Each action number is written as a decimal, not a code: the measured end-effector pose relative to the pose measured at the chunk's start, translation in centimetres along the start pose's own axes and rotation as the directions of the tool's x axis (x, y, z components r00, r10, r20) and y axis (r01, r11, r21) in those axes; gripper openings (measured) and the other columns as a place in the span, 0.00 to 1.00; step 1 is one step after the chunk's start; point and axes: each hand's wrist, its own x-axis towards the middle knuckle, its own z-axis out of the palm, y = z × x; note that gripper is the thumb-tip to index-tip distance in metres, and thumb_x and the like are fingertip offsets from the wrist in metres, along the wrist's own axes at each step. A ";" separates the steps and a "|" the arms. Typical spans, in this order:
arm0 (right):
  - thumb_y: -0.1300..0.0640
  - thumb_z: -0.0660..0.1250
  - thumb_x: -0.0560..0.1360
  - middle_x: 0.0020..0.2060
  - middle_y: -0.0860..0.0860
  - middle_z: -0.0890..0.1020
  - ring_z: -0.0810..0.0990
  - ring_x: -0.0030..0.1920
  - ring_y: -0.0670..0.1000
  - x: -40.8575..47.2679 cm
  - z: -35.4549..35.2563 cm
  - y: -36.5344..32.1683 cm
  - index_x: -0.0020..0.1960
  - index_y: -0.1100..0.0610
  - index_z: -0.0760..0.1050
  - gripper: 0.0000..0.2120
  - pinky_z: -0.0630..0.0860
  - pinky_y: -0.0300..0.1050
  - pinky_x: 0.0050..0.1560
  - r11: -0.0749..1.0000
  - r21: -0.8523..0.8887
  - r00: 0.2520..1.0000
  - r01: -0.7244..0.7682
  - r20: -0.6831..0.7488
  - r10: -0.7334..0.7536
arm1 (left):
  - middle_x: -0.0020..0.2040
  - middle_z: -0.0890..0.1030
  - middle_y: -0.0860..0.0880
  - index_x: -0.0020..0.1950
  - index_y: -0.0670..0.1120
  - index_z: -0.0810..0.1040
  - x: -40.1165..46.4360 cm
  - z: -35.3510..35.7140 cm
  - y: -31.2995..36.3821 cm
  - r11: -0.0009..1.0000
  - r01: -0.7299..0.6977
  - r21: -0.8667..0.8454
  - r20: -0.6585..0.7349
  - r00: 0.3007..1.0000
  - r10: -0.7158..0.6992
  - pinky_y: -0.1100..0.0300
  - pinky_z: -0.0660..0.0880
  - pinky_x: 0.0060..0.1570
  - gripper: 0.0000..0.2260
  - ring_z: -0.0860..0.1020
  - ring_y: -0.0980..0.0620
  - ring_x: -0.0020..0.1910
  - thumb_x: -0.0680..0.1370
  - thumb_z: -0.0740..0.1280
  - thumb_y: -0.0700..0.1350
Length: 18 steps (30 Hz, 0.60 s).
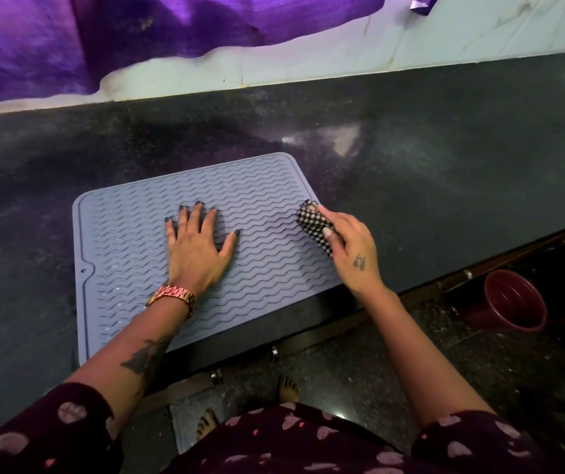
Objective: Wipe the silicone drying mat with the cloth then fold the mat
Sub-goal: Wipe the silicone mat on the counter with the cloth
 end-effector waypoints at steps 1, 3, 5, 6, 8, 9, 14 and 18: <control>0.63 0.61 0.78 0.57 0.55 0.78 0.74 0.54 0.56 0.1 0.0 0.3 0.67 0.56 0.71 0.18 0.65 0.41 0.54 0.999 -0.013 0.999 -0.033 -0.020 0.033 | 0.77 0.56 0.44 0.76 0.48 0.58 0.0 0.0 0.0 1.000 0.000 0.000 0.000 1.000 0.000 0.46 0.41 0.74 0.30 0.50 0.44 0.77 0.78 0.50 0.64; 0.61 0.61 0.77 0.58 0.56 0.76 0.73 0.54 0.58 -0.2 0.6 0.6 0.69 0.55 0.69 0.20 0.65 0.44 0.54 0.991 -0.095 0.996 -0.093 -0.009 0.092 | 0.77 0.56 0.44 0.76 0.48 0.58 0.0 0.0 -0.1 1.000 0.000 0.002 -0.003 1.000 0.000 0.45 0.41 0.74 0.30 0.50 0.44 0.77 0.78 0.50 0.64; 0.58 0.61 0.77 0.61 0.56 0.73 0.71 0.54 0.59 -0.8 1.6 0.6 0.70 0.54 0.67 0.22 0.66 0.50 0.52 0.954 -0.283 0.994 -0.100 0.011 0.107 | 0.77 0.56 0.44 0.76 0.48 0.58 0.0 0.1 -0.1 1.000 -0.001 0.006 -0.004 1.000 0.001 0.45 0.41 0.74 0.30 0.50 0.44 0.77 0.78 0.50 0.64; 0.56 0.60 0.77 0.62 0.56 0.72 0.71 0.54 0.59 -1.1 1.9 0.5 0.71 0.53 0.65 0.22 0.66 0.51 0.51 0.928 -0.362 0.994 -0.092 0.015 0.105 | 0.77 0.56 0.44 0.76 0.48 0.58 0.0 0.1 -0.1 1.000 0.000 0.011 -0.005 1.000 0.000 0.45 0.41 0.74 0.30 0.50 0.44 0.76 0.78 0.50 0.64; 0.54 0.59 0.78 0.63 0.56 0.71 0.70 0.54 0.58 -1.2 2.2 0.2 0.72 0.53 0.63 0.23 0.66 0.52 0.50 0.895 -0.435 0.993 -0.093 0.028 0.117 | 0.77 0.56 0.44 0.75 0.48 0.58 0.1 0.2 -0.1 1.000 0.004 0.021 -0.005 1.000 -0.004 0.45 0.41 0.74 0.30 0.50 0.44 0.76 0.78 0.49 0.64; 0.53 0.58 0.78 0.64 0.56 0.70 0.69 0.55 0.58 -1.2 2.2 0.1 0.72 0.53 0.62 0.23 0.66 0.52 0.50 0.887 -0.452 0.991 -0.096 0.037 0.126 | 0.77 0.56 0.44 0.75 0.48 0.58 0.1 0.2 -0.1 1.000 0.005 0.024 -0.004 1.000 -0.005 0.45 0.42 0.74 0.31 0.51 0.44 0.76 0.78 0.49 0.64; 0.56 0.59 0.77 0.62 0.57 0.70 0.69 0.57 0.59 0.0 1.4 0.0 0.72 0.54 0.63 0.23 0.67 0.54 0.54 0.926 -0.368 0.988 -0.082 0.090 0.123 | 0.77 0.56 0.44 0.75 0.48 0.58 0.1 0.3 -0.1 1.000 0.000 0.028 -0.005 1.000 0.000 0.45 0.42 0.74 0.31 0.51 0.44 0.76 0.78 0.48 0.64; 0.57 0.59 0.78 0.62 0.57 0.70 0.69 0.56 0.58 0.5 2.0 -0.3 0.72 0.54 0.62 0.23 0.67 0.53 0.55 0.926 -0.366 0.993 -0.089 0.042 0.112 | 0.77 0.56 0.44 0.75 0.48 0.59 0.0 0.4 -0.2 1.000 -0.004 0.028 -0.006 1.000 0.004 0.45 0.42 0.74 0.30 0.51 0.44 0.76 0.78 0.48 0.64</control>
